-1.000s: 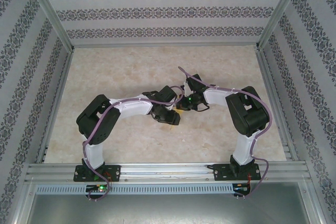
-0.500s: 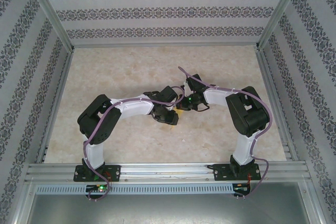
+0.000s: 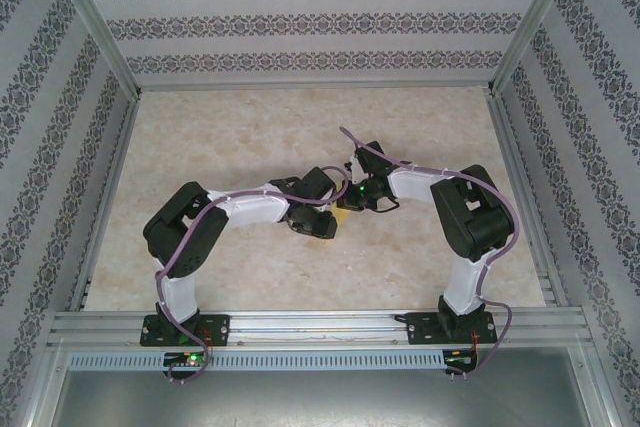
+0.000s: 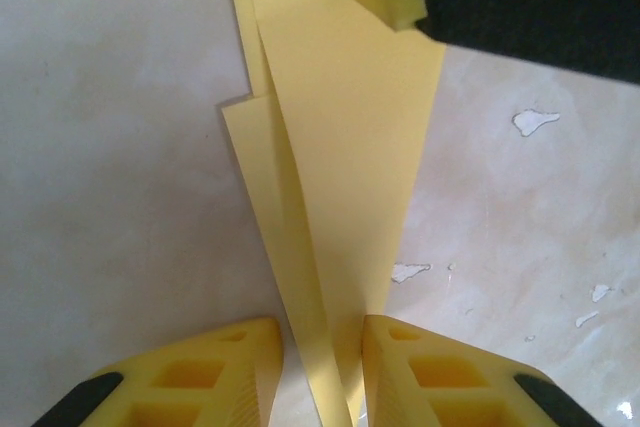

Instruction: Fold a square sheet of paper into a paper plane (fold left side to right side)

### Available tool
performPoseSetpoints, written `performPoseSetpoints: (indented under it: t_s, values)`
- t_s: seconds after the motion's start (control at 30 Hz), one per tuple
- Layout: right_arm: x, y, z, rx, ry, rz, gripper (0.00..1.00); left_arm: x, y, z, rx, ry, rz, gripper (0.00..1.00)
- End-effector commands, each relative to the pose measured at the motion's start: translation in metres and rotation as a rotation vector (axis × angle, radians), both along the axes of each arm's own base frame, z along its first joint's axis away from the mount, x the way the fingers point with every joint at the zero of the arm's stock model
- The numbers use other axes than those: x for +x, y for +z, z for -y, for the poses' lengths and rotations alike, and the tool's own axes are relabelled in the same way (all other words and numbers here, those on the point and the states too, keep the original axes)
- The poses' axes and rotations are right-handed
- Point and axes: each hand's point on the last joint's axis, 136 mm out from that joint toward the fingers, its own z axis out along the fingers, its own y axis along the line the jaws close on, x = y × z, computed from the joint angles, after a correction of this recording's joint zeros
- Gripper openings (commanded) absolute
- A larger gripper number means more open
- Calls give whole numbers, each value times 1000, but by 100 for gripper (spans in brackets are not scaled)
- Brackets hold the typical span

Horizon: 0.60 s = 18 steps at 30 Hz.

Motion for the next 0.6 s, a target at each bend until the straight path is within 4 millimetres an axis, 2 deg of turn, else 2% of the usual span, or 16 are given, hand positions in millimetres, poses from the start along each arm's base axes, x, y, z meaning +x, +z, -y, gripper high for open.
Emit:
performPoseSetpoints:
  t_s: [0.0,0.57]
  values:
    - [-38,-50,48,-243,-40,-149,0,-21,-41,-15,81,10,-76,29]
    - [-36,-53,48,-242,-40,-153,0,-22,-42,-13,16,29,-106,23]
